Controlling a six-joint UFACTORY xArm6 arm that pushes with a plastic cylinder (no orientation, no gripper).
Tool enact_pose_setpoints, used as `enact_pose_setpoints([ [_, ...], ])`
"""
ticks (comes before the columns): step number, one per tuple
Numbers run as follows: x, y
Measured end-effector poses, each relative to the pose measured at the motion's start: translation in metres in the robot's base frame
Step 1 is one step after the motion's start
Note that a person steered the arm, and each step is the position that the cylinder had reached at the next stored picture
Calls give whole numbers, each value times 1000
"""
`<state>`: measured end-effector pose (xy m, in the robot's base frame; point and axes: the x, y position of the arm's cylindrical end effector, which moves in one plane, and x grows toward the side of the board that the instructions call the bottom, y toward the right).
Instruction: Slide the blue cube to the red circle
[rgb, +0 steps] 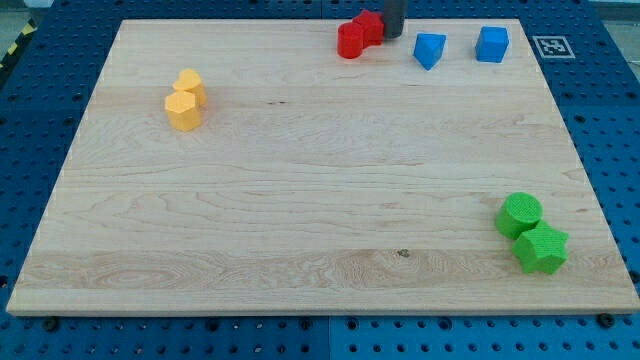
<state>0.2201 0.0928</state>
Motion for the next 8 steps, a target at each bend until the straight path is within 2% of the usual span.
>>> enact_pose_setpoints([
  [3,0,-25],
  [8,-6,129],
])
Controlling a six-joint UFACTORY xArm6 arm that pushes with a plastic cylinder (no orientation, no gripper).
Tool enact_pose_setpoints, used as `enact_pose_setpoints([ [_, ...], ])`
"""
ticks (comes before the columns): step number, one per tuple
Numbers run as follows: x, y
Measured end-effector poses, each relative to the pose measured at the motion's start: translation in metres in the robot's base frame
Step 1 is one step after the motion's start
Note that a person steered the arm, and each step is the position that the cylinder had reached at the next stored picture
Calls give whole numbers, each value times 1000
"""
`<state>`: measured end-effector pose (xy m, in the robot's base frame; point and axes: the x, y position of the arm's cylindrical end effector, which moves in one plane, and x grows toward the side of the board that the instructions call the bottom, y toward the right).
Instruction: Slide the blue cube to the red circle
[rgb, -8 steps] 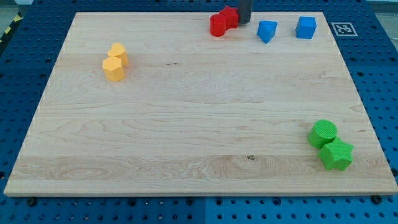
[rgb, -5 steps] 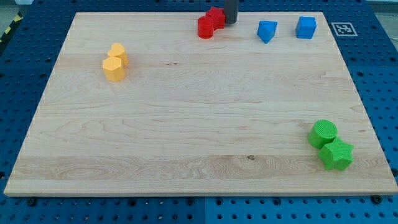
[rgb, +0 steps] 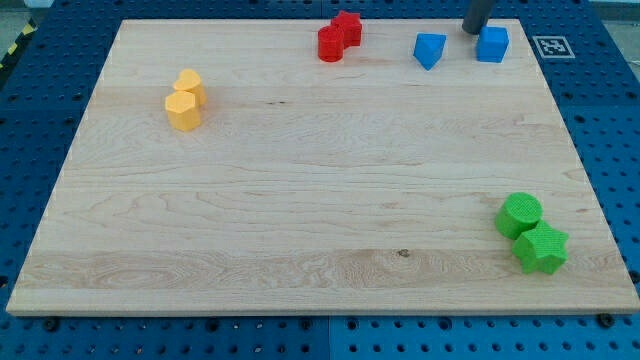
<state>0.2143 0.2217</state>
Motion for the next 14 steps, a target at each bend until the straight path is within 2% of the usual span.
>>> enact_pose_setpoints([
  [3,5,-2],
  [5,35,21],
  [7,46,41],
  [9,94,21],
  [11,160,19],
  [12,175,10],
  [14,172,-41],
])
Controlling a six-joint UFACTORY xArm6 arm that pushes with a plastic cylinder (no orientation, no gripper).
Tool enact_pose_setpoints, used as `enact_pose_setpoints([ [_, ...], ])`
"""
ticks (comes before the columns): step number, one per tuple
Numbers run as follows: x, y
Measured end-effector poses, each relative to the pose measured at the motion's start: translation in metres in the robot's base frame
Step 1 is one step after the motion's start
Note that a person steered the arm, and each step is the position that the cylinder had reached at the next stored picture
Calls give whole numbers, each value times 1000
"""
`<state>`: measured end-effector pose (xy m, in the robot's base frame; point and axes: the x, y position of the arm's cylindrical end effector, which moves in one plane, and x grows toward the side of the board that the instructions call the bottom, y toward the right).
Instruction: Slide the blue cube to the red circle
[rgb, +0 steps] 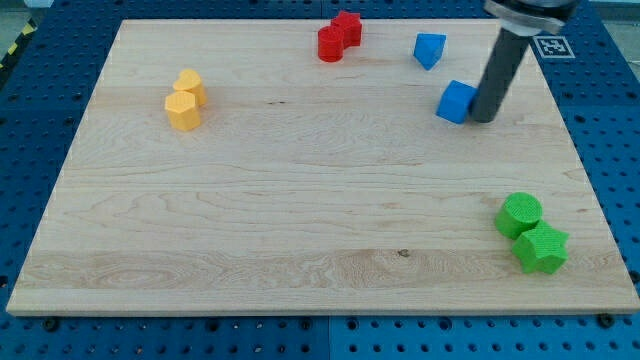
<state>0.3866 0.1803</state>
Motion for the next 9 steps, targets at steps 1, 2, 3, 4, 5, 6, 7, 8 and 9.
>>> enact_pose_setpoints([
  [1,-4,-27],
  [2,-17,-29],
  [3,-24,-29],
  [4,-40,-29],
  [5,-44,-33],
  [6,-44,-49],
  [7,-46,-77],
  [8,-54,-93],
  [9,-63,-99],
])
